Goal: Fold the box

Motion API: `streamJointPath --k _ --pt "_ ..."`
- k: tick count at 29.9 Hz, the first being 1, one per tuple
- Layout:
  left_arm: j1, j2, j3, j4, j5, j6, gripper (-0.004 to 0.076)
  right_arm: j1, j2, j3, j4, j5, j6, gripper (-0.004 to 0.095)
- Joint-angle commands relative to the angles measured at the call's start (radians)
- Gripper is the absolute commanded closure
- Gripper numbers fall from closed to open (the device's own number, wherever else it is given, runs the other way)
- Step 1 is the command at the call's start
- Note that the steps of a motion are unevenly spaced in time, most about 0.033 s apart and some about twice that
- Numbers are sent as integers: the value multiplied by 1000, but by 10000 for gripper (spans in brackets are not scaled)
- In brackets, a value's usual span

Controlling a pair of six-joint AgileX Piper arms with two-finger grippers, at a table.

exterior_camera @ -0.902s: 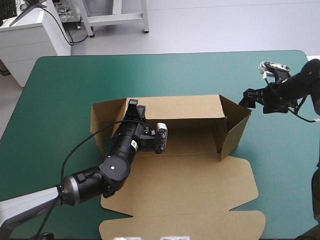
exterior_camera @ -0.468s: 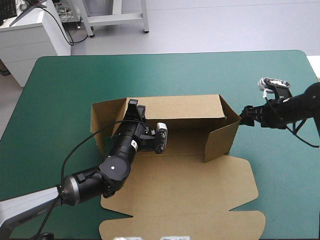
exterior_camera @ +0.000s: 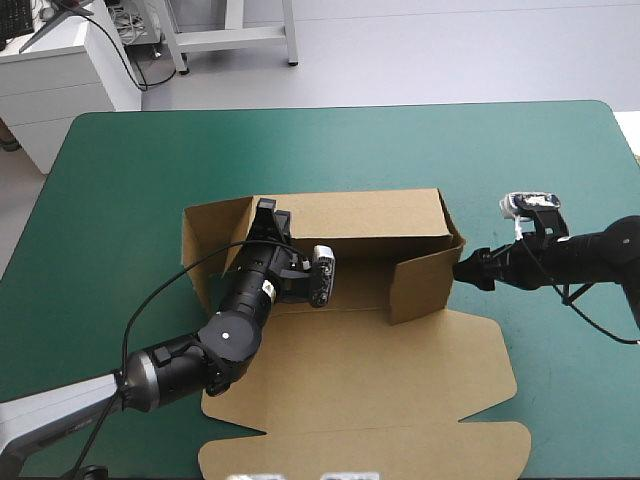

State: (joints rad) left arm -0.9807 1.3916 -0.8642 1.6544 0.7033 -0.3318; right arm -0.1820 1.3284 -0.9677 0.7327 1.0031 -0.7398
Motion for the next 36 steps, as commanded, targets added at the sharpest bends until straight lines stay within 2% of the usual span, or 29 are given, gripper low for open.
streamJointPath --k 1,12,17,22,30,36 --pt "-1 -26 -25 50 30 -7 732 -5 -38 20 101 -8 -125 111" --pt "-1 -26 -25 50 20 -7 732 -3 -38 111 289 -67 -399 111" --pt "-1 -26 -25 50 18 -7 732 18 -39 112 293 -32 -403 111" --pt "-1 -26 -25 50 12 -7 732 96 -39 112 293 5 -378 112" --pt "-1 -26 -25 50 12 -7 732 225 -39 112 293 -17 -338 112" --pt "-1 -26 -25 50 12 -7 732 236 -40 110 307 23 -318 112"
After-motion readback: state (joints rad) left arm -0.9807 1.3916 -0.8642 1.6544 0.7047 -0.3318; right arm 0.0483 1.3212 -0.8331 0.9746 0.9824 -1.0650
